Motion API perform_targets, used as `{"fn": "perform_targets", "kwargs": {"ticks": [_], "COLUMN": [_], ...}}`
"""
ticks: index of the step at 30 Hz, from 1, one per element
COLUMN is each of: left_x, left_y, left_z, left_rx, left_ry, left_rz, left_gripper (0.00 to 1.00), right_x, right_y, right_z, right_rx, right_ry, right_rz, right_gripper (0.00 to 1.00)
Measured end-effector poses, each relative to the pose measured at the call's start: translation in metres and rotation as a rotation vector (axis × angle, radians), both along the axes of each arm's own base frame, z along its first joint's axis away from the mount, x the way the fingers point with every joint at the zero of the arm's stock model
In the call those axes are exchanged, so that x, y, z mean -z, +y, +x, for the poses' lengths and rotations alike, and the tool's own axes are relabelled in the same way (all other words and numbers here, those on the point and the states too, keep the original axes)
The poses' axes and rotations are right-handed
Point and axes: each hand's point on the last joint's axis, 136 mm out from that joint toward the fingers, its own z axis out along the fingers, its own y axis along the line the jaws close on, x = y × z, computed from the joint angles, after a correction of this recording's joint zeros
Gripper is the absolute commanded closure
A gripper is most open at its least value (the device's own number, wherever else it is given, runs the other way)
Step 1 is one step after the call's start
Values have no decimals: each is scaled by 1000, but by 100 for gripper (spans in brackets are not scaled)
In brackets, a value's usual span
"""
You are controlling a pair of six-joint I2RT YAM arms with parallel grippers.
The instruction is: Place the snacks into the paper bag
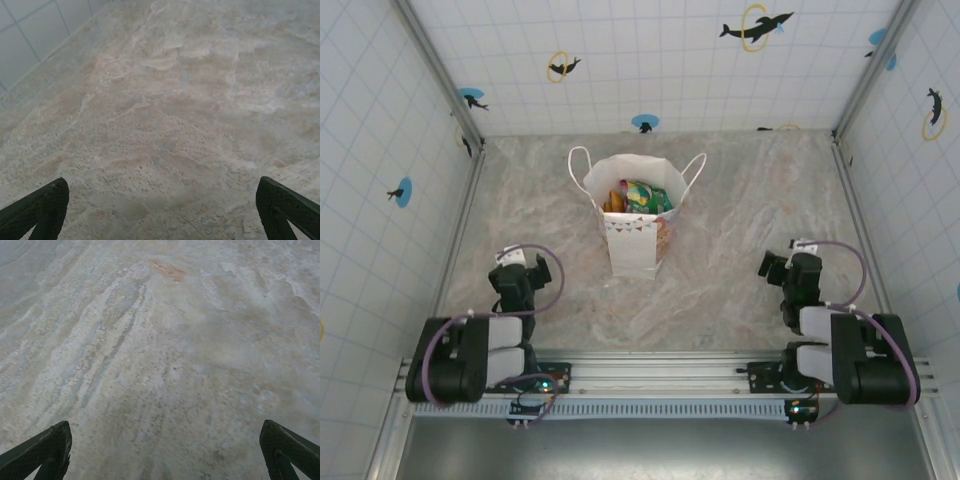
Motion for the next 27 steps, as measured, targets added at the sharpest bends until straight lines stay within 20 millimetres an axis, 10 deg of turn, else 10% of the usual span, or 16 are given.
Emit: {"fn": "perform_targets", "kwargs": {"ticks": [27], "left_x": [-18], "left_y": [8], "left_z": [19], "left_rx": [-36], "left_ry": [-149], "left_rz": [-14], "left_gripper": [2], "right_x": [-12], "right_y": [12], "right_z": [17], "right_rx": [-93], "right_ry": [-159], "right_rz": [-67], "right_gripper": [0]}}
